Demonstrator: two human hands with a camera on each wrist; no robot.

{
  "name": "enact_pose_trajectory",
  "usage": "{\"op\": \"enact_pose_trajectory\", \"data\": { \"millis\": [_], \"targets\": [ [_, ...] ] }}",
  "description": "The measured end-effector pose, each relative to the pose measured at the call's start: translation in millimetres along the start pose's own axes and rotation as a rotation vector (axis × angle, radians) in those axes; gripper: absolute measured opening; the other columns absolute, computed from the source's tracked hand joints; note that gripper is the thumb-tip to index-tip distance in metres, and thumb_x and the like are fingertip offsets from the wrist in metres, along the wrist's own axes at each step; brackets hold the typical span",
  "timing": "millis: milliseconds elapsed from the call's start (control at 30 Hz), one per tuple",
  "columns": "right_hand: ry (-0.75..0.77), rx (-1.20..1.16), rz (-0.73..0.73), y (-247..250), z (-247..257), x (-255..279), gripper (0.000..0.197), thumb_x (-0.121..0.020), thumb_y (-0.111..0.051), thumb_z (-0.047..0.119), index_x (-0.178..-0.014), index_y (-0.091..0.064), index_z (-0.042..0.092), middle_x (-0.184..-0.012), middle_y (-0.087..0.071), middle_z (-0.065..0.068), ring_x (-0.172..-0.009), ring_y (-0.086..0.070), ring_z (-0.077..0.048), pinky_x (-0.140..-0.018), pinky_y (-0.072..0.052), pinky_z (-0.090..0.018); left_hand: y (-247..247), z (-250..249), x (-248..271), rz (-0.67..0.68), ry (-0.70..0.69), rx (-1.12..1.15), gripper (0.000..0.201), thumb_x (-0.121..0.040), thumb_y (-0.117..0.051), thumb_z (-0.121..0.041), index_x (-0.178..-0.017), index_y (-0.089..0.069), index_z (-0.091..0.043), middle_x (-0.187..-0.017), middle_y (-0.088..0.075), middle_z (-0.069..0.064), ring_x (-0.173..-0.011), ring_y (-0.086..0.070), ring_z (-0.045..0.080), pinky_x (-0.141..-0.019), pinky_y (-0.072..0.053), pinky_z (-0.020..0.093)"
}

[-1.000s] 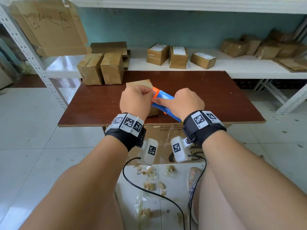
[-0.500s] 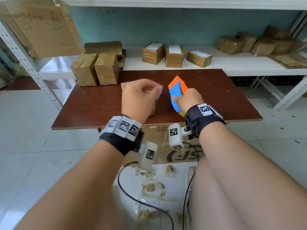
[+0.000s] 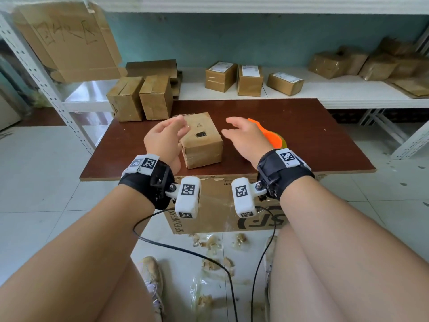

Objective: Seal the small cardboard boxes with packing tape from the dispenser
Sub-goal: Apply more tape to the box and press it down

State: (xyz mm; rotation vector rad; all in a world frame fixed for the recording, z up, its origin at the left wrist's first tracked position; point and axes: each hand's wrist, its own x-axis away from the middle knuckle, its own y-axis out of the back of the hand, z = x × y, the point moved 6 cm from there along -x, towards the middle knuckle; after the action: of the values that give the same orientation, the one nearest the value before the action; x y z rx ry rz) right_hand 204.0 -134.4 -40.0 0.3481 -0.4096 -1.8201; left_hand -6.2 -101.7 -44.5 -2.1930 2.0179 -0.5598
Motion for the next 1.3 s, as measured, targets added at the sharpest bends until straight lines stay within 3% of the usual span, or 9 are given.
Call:
{"op": "enact_pose_trajectory", "data": {
  "millis": [133, 267, 400, 567, 700, 800, 967, 1133, 1300],
  "targets": [
    [0.045, 0.133, 0.12, -23, -2, -2, 0.05, -0.11, -0.044, 0.052, -0.142, -0.065, 0.02, -0.159, -0.051, -0.001, -0.151, -0.039, -0.017, -0.125, -0.03, -0.042, -10, 11, 5, 0.119, 0.096, 0.118, 0.013, -0.098, -0.075, -0.017, -0.111, -0.076, -0.016, -0.102, -0.08, -0.002, -0.104, -0.078, 0.011, -0.105, -0.053, 0.054],
    [0.05, 0.268, 0.044, -21, -10, -10, 0.046, -0.096, -0.065, 0.061, -0.095, -0.071, 0.015, -0.125, -0.056, -0.004, -0.113, -0.06, -0.02, -0.105, -0.047, -0.044, -18, 16, 12, 0.256, 0.167, 0.188, 0.014, -0.102, -0.071, -0.022, -0.116, -0.071, -0.02, -0.095, -0.073, -0.008, -0.102, -0.075, 0.008, -0.111, -0.047, 0.06],
    [0.021, 0.426, 0.057, -22, -8, -6, 0.065, -0.069, -0.085, 0.071, -0.108, -0.062, 0.024, -0.128, -0.046, 0.004, -0.115, -0.051, -0.014, -0.099, -0.046, -0.036, -8, 5, 10, 0.184, 0.104, 0.156, 0.016, -0.1, -0.072, -0.019, -0.115, -0.072, -0.015, -0.098, -0.076, -0.004, -0.102, -0.076, 0.011, -0.111, -0.051, 0.05],
    [0.034, 0.461, 0.216, -22, -4, -6, 0.077, -0.084, -0.087, 0.038, -0.151, -0.048, 0.034, -0.153, -0.05, 0.001, -0.147, -0.04, -0.026, -0.12, -0.037, -0.047, 15, -12, 2, 0.02, -0.067, 0.044, 0.003, -0.096, -0.076, -0.013, -0.093, -0.077, -0.015, -0.104, -0.081, 0.003, -0.091, -0.079, 0.012, -0.081, -0.057, 0.022],
    [-0.038, 0.428, 0.442, -25, -12, 4, 0.095, -0.096, -0.075, 0.014, -0.168, -0.017, 0.035, -0.177, -0.002, -0.001, -0.163, 0.009, -0.021, -0.131, -0.009, -0.043, 20, -1, -6, 0.051, 0.038, 0.0, 0.011, -0.097, -0.073, -0.018, -0.108, -0.077, -0.017, -0.099, -0.081, -0.004, -0.096, -0.078, 0.008, -0.094, -0.051, 0.035],
    [-0.09, 0.248, 0.37, -29, -15, 6, 0.109, -0.083, -0.082, 0.05, -0.167, -0.014, 0.037, -0.176, 0.011, -0.007, -0.163, 0.008, -0.017, -0.131, -0.015, -0.047, 15, 9, -4, 0.097, 0.13, 0.066, 0.015, -0.097, -0.075, -0.016, -0.112, -0.075, -0.013, -0.09, -0.078, -0.003, -0.089, -0.076, 0.011, -0.109, -0.052, 0.052],
    [0.014, 0.221, 0.147, -29, -4, 3, 0.094, -0.073, -0.069, 0.078, -0.155, -0.041, 0.045, -0.173, -0.026, 0.0, -0.162, -0.001, -0.012, -0.13, -0.012, -0.05, 10, 4, 3, 0.114, 0.072, 0.024, 0.011, -0.098, -0.074, -0.013, -0.108, -0.075, -0.009, -0.088, -0.078, 0.0, -0.089, -0.076, 0.013, -0.1, -0.057, 0.037],
    [0.143, -0.248, 0.114, -27, 21, 5, 0.047, -0.085, -0.077, 0.056, -0.118, -0.079, 0.023, -0.119, -0.077, 0.005, -0.12, -0.067, -0.009, -0.107, -0.05, -0.03, 1, -13, 15, 0.24, -0.125, -0.117, 0.004, -0.096, -0.077, -0.012, -0.094, -0.078, -0.009, -0.095, -0.078, 0.01, -0.093, -0.074, 0.017, -0.103, -0.059, 0.037],
    [0.196, -0.224, 0.057, -18, 23, 13, 0.016, -0.093, -0.082, 0.028, -0.096, -0.08, 0.012, -0.091, -0.082, 0.001, -0.089, -0.074, -0.009, -0.091, -0.058, -0.027, -1, -18, 22, 0.289, -0.28, -0.305, 0.007, -0.096, -0.08, -0.016, -0.097, -0.077, -0.009, -0.088, -0.081, 0.006, -0.084, -0.078, 0.015, -0.088, -0.064, 0.033]
  ]
}}
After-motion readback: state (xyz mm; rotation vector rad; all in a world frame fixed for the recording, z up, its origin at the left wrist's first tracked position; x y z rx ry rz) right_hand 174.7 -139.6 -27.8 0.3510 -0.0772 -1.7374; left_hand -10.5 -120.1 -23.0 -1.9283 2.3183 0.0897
